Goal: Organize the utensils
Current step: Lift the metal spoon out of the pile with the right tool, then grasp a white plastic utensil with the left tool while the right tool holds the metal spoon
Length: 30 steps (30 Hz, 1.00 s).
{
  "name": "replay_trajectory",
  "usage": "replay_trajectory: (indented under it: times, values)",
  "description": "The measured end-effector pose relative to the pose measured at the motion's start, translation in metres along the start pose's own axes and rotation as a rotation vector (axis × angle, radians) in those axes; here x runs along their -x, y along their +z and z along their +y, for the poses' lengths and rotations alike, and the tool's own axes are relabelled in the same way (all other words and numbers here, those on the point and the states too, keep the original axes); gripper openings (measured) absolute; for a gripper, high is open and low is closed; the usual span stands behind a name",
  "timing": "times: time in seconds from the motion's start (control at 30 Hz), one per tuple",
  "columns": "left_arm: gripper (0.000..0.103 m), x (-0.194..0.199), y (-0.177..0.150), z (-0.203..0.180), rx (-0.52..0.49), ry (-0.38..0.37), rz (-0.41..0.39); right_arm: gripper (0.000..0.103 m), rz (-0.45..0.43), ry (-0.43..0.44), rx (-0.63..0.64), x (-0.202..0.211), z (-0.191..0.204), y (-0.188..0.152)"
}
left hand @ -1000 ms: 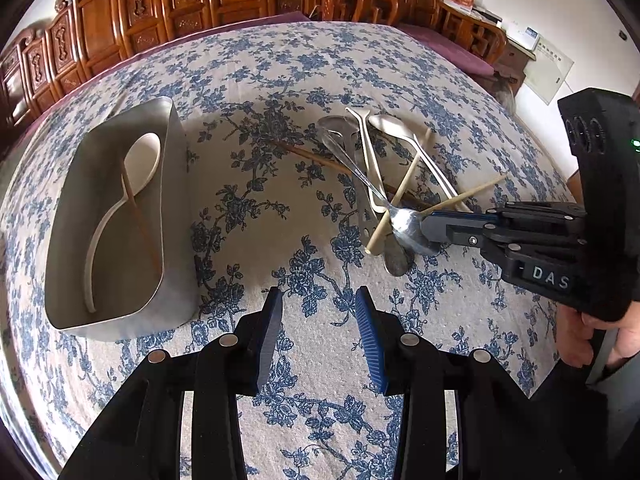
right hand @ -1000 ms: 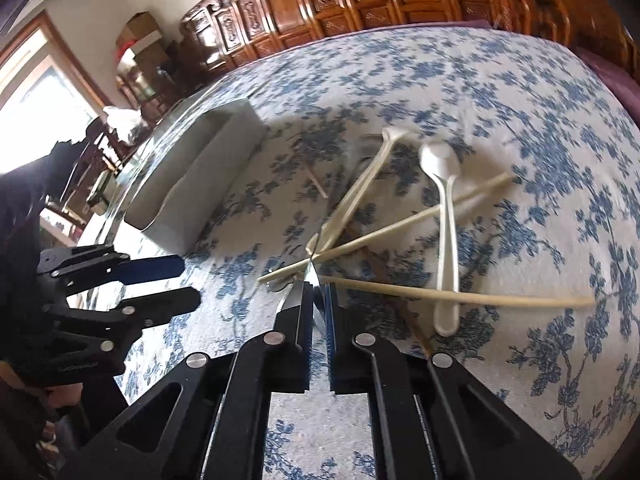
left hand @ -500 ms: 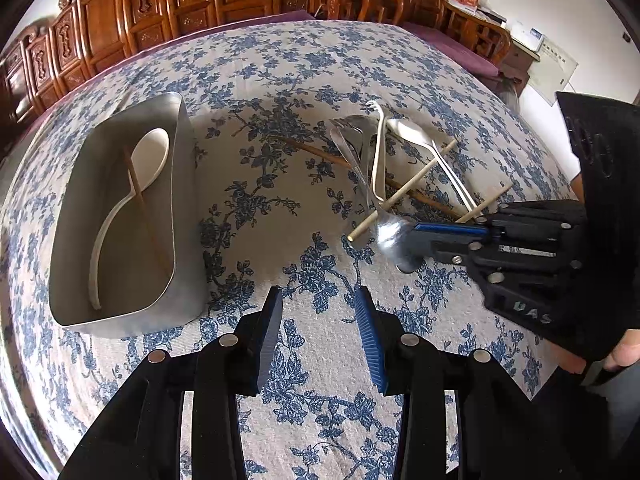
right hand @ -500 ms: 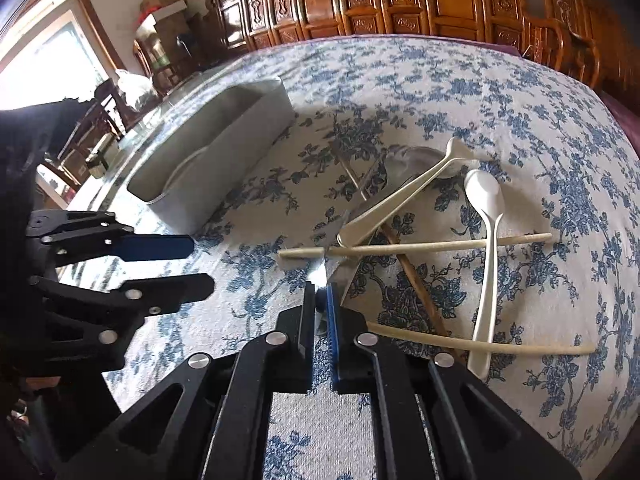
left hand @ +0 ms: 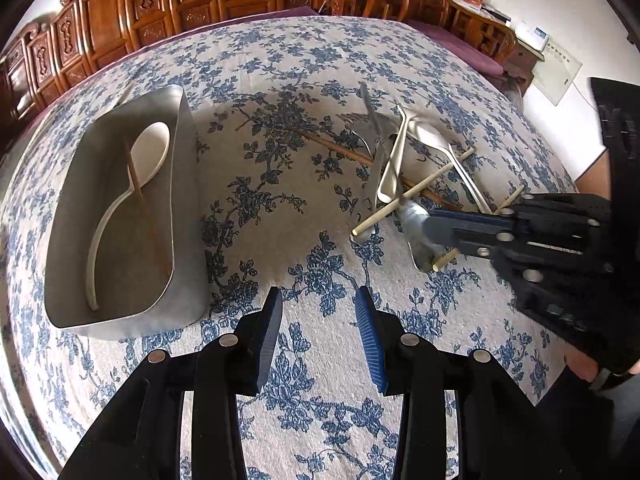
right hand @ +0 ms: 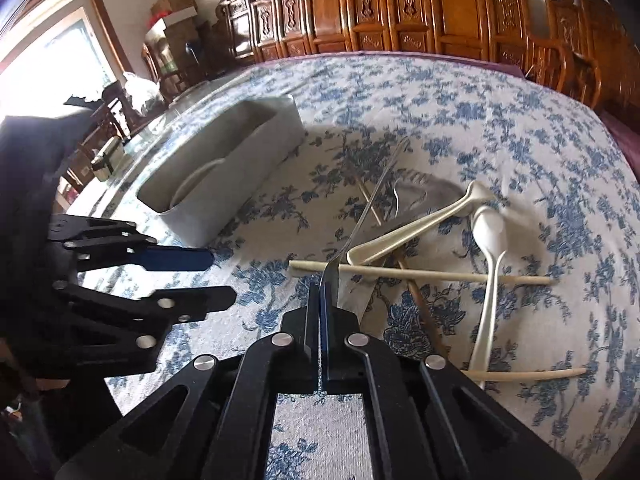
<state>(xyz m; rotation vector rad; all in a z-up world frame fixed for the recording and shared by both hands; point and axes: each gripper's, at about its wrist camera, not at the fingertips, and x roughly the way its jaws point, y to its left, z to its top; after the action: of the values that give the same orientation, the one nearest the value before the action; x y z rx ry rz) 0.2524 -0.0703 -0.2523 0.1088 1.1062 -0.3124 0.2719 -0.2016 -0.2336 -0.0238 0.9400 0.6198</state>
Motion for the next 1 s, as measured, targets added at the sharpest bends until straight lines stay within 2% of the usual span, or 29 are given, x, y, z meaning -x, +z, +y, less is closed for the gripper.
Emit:
replay_trajectory:
  times: [0.17,0.37,0.57,0.8,1.0]
  values:
    - [0.036,-0.007,0.012,-0.005,-0.020,0.007,-0.015,0.001,-0.035,-0.043,0.010,0.015,-0.004,-0.001]
    - [0.036,-0.022,0.033,-0.021,-0.107,-0.013,-0.047,0.001,-0.044,-0.101,-0.018,0.026,-0.026,-0.003]
    - [0.027,-0.025,0.040,-0.038,-0.186,-0.069,-0.073,0.001,-0.051,-0.115,-0.064,0.031,-0.045,-0.005]
    - [0.019,-0.036,0.042,-0.055,-0.273,-0.053,-0.042,0.001,-0.052,-0.116,-0.076,0.033,-0.049,-0.006]
    - [0.010,-0.039,0.038,-0.056,-0.283,-0.041,-0.016,0.001,-0.053,-0.116,-0.078,0.033,-0.048,-0.007]
